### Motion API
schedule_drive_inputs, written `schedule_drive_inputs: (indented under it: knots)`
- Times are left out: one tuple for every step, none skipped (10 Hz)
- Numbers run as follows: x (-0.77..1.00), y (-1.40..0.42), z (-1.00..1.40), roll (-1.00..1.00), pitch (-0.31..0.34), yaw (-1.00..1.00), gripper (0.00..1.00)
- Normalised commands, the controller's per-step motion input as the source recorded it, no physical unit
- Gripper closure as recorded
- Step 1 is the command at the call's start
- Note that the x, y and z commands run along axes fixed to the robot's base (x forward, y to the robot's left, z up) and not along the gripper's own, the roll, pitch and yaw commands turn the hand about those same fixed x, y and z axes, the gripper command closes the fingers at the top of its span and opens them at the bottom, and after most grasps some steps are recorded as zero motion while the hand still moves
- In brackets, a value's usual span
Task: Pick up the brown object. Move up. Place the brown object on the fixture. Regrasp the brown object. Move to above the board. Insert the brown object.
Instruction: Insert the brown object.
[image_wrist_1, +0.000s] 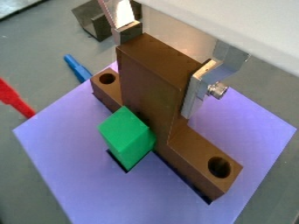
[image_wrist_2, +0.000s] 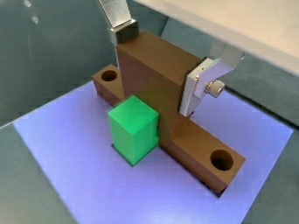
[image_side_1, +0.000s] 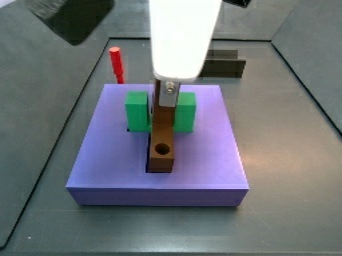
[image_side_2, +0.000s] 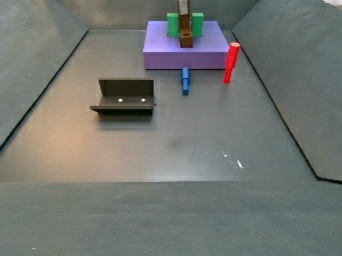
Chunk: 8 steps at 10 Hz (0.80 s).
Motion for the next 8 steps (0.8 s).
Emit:
schedule_drive_inputs:
  knots:
    - [0.31, 0.00, -0.13, -0.03, 0.000, -0.14, 1.00]
    - [0.09, 0.00, -0.20, 0.00, 0.000, -0.11, 1.00]
    - [-0.02, 0.01, -0.21, 0.00, -0.013, -0.04, 1.00]
    - [-0.12, 0.02, -0.20, 0.01, -0.036, -0.01, 1.00]
    - [-0.16, 0.02, -0.15, 0.03, -0.027, -0.01, 1.00]
    - [-0.16, 0.03, -0.10, 0.02, -0.007, -0.02, 1.00]
    - [-0.14, 0.00, -0.15, 0.00, -0.090, 0.00, 1.00]
    - [-0.09, 0.00, -0.25, 0.00, -0.183, 0.00, 1.00]
